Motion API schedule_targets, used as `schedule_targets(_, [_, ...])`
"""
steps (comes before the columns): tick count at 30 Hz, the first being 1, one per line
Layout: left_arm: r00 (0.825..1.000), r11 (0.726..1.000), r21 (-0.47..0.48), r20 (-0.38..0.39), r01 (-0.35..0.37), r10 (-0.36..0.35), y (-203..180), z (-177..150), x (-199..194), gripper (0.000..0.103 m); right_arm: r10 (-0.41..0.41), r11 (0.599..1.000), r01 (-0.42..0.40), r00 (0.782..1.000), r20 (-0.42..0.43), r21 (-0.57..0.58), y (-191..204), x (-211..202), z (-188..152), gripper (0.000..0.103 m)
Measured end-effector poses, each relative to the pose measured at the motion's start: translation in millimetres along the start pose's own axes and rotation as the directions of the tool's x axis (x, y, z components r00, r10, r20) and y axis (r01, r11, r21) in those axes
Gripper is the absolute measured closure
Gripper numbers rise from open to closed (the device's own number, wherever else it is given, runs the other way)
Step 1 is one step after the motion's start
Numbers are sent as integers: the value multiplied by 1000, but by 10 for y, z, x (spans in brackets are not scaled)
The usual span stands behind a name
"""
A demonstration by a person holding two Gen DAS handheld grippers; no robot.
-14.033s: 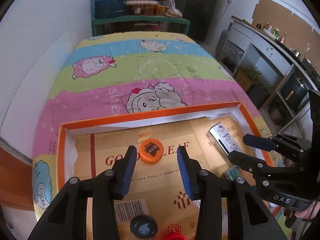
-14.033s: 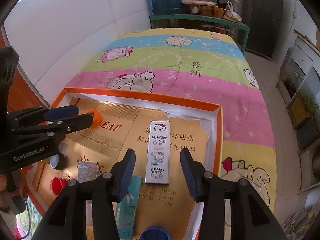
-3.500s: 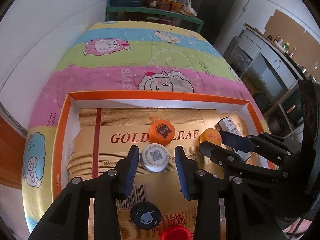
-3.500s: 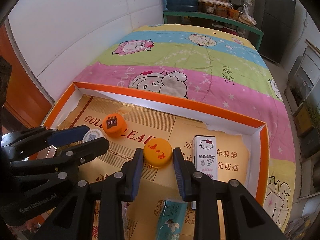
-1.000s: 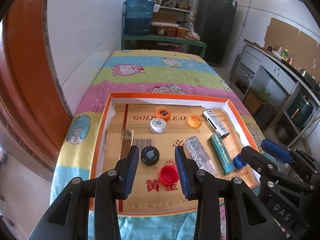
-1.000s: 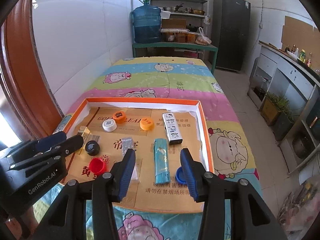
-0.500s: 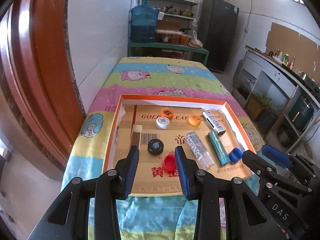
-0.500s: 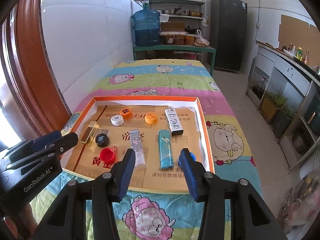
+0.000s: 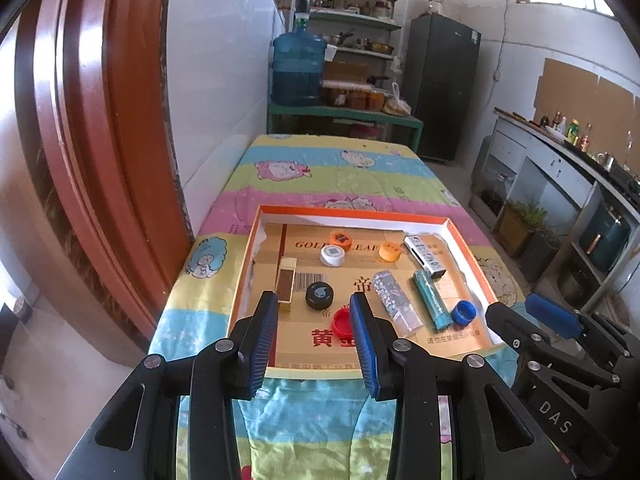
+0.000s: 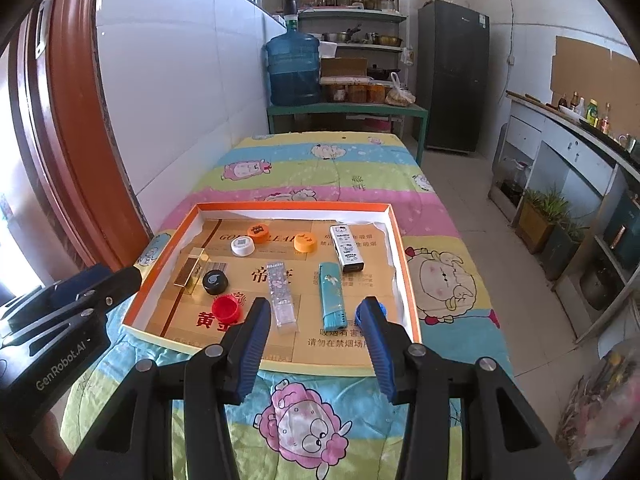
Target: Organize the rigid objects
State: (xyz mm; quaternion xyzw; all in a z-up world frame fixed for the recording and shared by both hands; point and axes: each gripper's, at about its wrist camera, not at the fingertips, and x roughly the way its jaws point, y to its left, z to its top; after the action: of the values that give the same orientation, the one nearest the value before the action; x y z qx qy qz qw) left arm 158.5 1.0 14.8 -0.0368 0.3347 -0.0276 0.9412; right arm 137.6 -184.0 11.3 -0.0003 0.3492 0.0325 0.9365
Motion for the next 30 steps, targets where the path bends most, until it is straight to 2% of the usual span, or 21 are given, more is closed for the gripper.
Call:
schedule_targets(11, [999,999,-27,29,-18,19,44,-100,-293,65,-1,1000,2,1000,28,-31,130,-249,-93,56])
schedule_targets(20, [999,999,-38,26,21,-20,61,-232,-505,65,-15,999,18,997,76,-50,218,-556,-194,56])
schedule_targets(30, [998,999,-37,56,-6,8,58,-373,-802,64,-31,997,39,993,117,-68,309,-822,-362,56])
